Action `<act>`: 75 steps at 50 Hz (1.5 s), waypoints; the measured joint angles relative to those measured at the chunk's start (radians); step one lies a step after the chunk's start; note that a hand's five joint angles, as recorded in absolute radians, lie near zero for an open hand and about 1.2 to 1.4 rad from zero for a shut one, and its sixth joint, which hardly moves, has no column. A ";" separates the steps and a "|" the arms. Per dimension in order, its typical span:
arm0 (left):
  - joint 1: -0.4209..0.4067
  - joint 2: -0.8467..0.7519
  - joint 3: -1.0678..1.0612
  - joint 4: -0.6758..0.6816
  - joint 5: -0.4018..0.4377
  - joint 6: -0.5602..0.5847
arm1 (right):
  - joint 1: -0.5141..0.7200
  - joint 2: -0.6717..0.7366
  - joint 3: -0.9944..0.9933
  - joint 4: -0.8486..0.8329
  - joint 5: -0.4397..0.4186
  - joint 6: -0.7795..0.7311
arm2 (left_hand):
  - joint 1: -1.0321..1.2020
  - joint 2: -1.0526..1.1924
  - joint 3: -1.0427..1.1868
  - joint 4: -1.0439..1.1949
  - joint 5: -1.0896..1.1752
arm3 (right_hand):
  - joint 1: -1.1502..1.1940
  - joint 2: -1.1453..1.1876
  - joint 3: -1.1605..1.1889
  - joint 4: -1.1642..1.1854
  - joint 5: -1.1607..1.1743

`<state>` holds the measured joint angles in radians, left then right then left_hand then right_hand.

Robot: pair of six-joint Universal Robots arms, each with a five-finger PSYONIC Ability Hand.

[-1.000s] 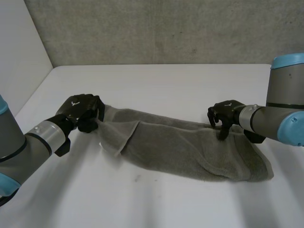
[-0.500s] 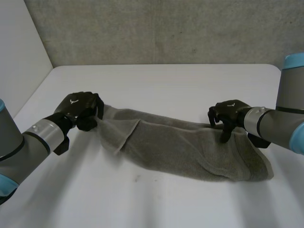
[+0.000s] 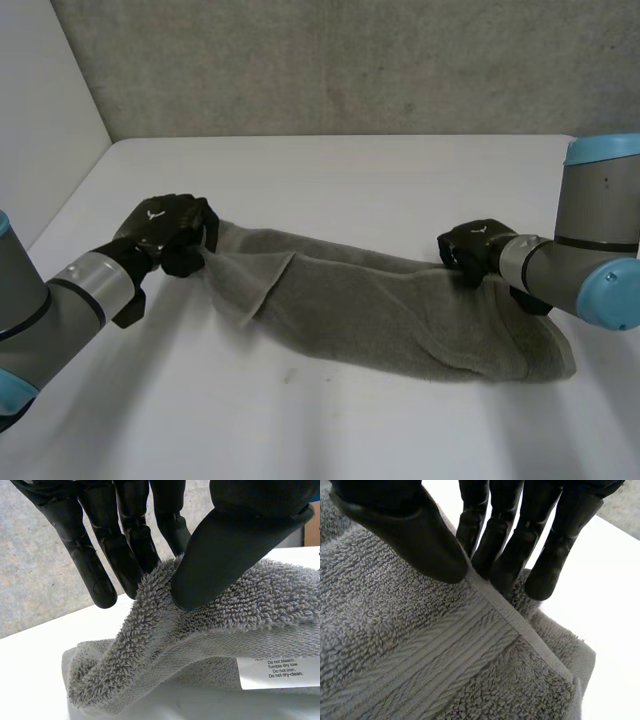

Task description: Fold the towel.

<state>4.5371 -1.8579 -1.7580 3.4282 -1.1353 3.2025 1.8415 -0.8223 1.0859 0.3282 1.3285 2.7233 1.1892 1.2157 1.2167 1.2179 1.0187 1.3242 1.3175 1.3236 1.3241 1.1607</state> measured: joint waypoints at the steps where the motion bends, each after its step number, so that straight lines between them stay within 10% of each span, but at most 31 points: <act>1: 0.000 0.000 0.001 0.000 0.000 0.000 | 0.000 -0.005 0.000 0.000 0.000 0.001 | 0.000 0.000 0.000 0.000 0.000 | 0.000 0.000 0.005 0.005 0.002; 23: 0.067 0.004 0.062 0.005 -0.016 -0.248 | -0.017 -0.494 0.231 0.035 -0.027 -0.076 | 0.000 0.000 0.000 0.000 0.000 | 0.001 0.000 0.013 0.013 0.004; 40: 0.090 -0.254 0.231 -0.013 -0.019 -0.254 | -0.016 -0.537 0.564 -0.008 -0.022 -0.306 | 0.005 0.000 0.000 0.000 0.000 | 0.002 0.000 0.013 0.013 0.004; 47: 0.095 -0.250 0.279 -0.118 -0.025 -0.215 | -0.013 -0.510 0.569 -0.087 -0.028 -0.231 | -0.912 -0.944 -0.946 -0.945 -0.905 | 0.002 0.000 0.013 0.013 0.004; 53: 0.096 -0.082 0.193 -0.150 -0.026 -0.171 | -0.018 -0.503 0.575 -0.124 -0.030 -0.209 | -1.004 -1.037 -1.036 -1.037 -0.984 | 0.002 0.000 0.013 0.013 0.004; 63: -0.047 0.219 -0.011 -0.032 -0.144 -0.156 | -0.017 -0.498 0.595 -0.154 -0.028 -0.210 | -1.014 -1.046 -1.047 -1.047 -0.989 | 0.002 0.000 0.013 0.013 0.004; 75: -0.349 0.060 -0.032 0.028 -0.479 0.033 | -0.012 -0.499 0.614 -0.174 -0.023 -0.211 | -1.003 -1.028 -1.029 -1.031 -0.989 | 0.002 0.000 0.013 0.013 0.004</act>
<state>4.1877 -1.7978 -1.7895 3.4565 -1.6141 3.2351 1.8294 -1.3208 1.7000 0.1544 1.3058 2.5125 0.1858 0.1875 0.1881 0.1868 0.0295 1.3267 1.3175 1.3361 1.3366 1.1651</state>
